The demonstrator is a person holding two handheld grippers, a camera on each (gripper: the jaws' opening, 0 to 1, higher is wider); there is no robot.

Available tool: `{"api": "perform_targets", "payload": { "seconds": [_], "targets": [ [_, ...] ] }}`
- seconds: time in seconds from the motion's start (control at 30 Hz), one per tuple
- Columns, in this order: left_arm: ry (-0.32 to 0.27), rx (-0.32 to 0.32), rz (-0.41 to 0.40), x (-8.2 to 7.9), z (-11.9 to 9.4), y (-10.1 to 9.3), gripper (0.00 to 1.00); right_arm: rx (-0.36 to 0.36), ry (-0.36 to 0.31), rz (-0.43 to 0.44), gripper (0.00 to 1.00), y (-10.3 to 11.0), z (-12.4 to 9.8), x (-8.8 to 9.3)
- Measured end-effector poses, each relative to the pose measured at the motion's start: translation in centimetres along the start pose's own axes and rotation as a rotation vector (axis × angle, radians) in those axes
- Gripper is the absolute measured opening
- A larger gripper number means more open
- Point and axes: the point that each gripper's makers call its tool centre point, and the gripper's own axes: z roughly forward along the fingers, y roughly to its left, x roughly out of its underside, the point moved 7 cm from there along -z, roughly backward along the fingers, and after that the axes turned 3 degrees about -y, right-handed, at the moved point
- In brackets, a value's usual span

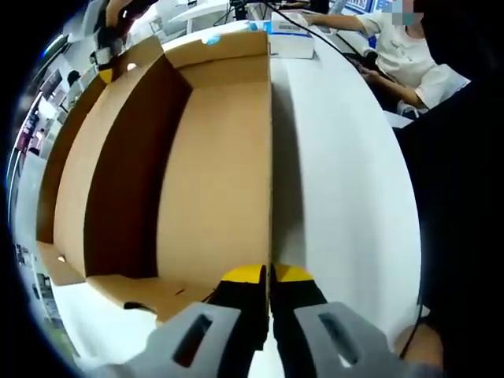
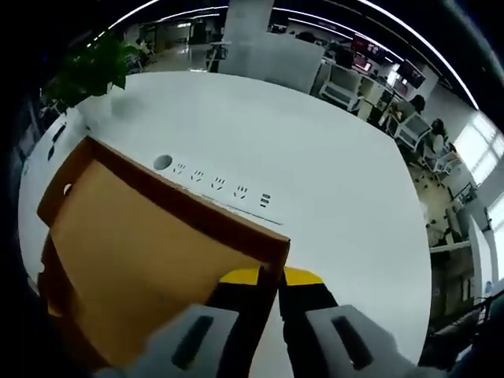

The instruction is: Operate the shoe box by opening the lid, removing the specified soft item, and placing it in the target area until the item is outside and the box remains undamaged.

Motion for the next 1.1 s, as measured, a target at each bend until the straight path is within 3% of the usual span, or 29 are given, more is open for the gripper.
{"api": "perform_targets", "payload": {
  "seconds": [0.4,1.1],
  "targets": [
    [0.001,0.000,0.000,0.1,0.0,-0.1,0.02,0.061,-0.091,-0.024,0.06,0.1,-1.7,-0.3],
    [0.010,0.006,0.010,0.1,0.1,-0.1,0.02,0.090,-0.291,0.061,0.05,-0.2,-4.7,0.7]
  ]
}}
